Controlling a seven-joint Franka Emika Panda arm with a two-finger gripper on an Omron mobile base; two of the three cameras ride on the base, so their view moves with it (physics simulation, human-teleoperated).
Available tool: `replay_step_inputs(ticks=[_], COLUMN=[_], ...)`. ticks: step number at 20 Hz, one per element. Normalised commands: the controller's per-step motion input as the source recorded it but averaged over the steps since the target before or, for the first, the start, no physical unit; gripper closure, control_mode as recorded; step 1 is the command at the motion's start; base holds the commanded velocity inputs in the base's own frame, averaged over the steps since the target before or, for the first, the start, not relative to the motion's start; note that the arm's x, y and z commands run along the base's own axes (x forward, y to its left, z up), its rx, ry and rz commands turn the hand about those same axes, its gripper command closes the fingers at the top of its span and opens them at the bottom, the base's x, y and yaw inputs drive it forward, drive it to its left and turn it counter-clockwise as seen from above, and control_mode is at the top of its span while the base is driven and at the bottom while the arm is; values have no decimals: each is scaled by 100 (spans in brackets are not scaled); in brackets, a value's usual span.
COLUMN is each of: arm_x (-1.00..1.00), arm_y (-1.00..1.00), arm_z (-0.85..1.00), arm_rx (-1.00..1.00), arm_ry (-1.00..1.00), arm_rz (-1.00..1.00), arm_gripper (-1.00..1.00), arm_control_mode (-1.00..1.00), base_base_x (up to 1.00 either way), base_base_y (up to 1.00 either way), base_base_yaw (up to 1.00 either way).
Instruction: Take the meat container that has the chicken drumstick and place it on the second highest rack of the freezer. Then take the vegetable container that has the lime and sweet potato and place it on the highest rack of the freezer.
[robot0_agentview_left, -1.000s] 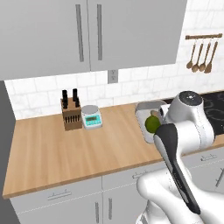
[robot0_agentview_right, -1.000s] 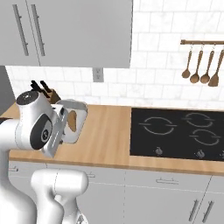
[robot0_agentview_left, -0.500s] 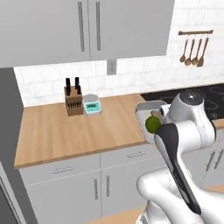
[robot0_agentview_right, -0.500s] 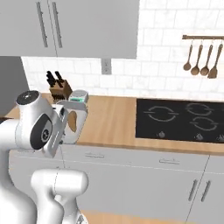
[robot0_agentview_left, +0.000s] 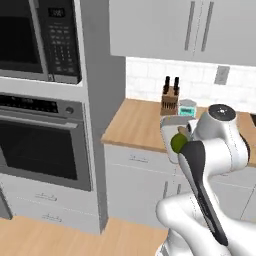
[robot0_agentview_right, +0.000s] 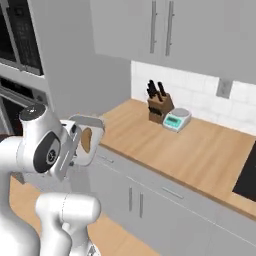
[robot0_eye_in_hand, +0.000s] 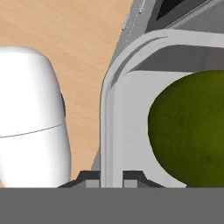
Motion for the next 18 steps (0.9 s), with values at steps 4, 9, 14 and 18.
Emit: replay_step_inputs(ticks=[4,9,14,18], arm_x=[0,0,0,0], arm_y=[0,0,0,0], arm_z=[0,0,0,0], arm_rx=[0,0,0,0], arm_ry=[0,0,0,0], arm_rz=[0,0,0,0], arm_gripper=[100,100,100,100], arm_control_mode=[100,100,100,100], base_base_x=[0,-5,12,86], base_base_y=[33,42,64,43], base_base_yaw=[98,95,76,53])
